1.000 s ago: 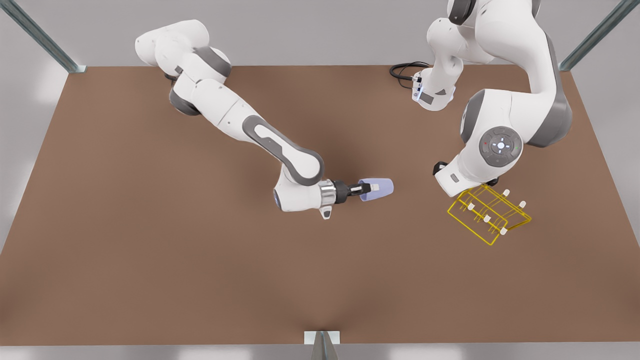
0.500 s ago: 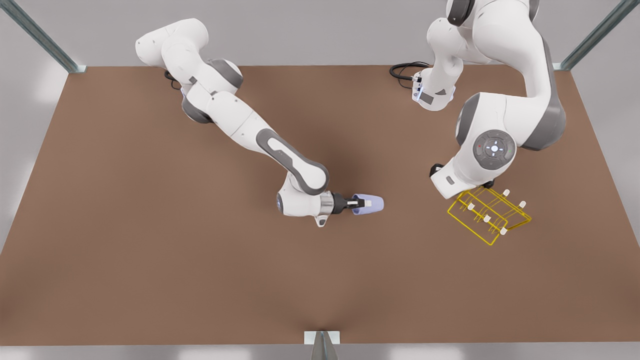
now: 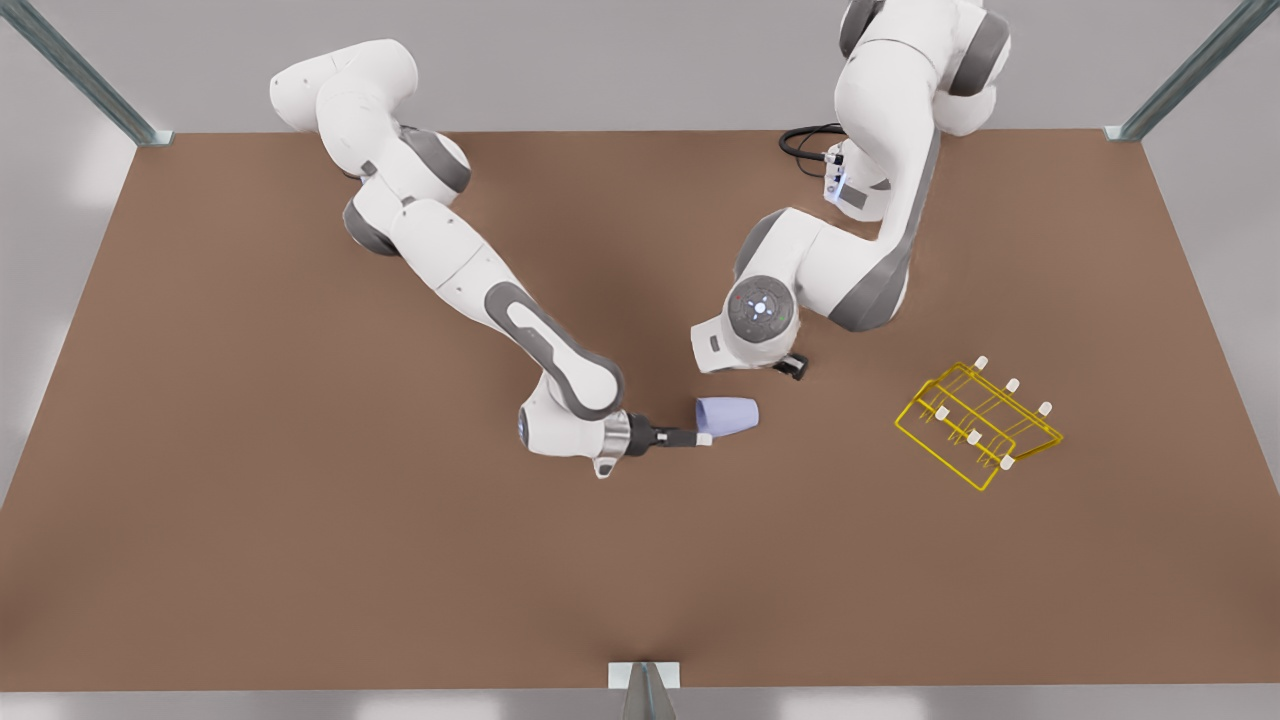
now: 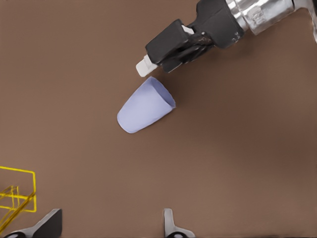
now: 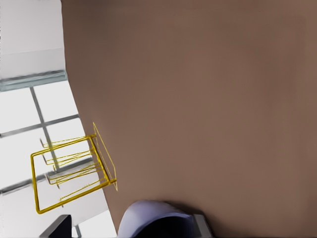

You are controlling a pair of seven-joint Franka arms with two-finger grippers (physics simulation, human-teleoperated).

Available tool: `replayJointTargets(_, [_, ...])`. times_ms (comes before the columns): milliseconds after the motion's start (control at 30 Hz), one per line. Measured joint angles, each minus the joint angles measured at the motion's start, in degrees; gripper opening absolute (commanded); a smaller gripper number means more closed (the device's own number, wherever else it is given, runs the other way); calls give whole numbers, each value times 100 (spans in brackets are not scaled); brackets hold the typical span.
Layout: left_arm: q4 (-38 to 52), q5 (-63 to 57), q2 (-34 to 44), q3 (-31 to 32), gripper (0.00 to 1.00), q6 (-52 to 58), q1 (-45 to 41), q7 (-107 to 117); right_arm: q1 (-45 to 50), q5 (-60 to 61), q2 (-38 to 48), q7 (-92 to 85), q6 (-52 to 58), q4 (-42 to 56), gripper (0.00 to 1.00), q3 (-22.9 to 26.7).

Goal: Place the cup on the cup holder

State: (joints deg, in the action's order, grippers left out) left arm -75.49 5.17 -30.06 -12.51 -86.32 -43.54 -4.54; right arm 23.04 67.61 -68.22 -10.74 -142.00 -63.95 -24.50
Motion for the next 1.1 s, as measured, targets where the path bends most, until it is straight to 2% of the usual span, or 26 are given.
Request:
replayJointTargets(100, [-112,191,-346,-12,100,-383,28,-540,-384,-107,118,-31,401,-143,100,-1])
replayJointTargets(200, [-801,175,-379,-40,100,-995,45,-1118,-1191,-915,402,-29,1097,-171,100,-18])
replayJointTargets(300, [-989,91,-390,-23,100,-1361,23,-1643,-2381,-2938,1465,62,2383,-123,100,-41])
replayJointTargets(333, [-1005,65,-393,-18,93,-1413,16,-1777,-2511,-3767,2080,134,2878,-102,100,-40])
replayJointTargets(367, [-1017,43,-419,-16,100,-1470,14,-1924,-2506,-4640,2726,209,3321,-90,100,-63])
replayJointTargets(433, [-1109,16,-498,-12,100,-1623,19,-2230,-2444,-6174,3595,348,4068,-86,100,-73])
replayJointTargets(533, [-1376,11,-526,2,100,-1972,18,-2741,-2771,-7338,4454,533,4953,-424,100,23])
replayJointTargets(600, [-1472,16,-532,25,100,-2204,17,-3074,-2726,-7360,5395,643,5013,-1686,100,760])
replayJointTargets(733, [-1572,184,-525,115,100,-2628,4,-3642,-2990,-7417,5712,888,5234,-2163,100,1085])
replayJointTargets(967, [-1932,242,-562,105,100,-3222,40,-4390,-3373,-7478,5337,1219,5378,-1583,100,1108])
replayJointTargets(1100, [-1992,228,-689,101,100,-3463,47,-4700,-3369,-7373,5194,1290,5287,-925,100,1093])
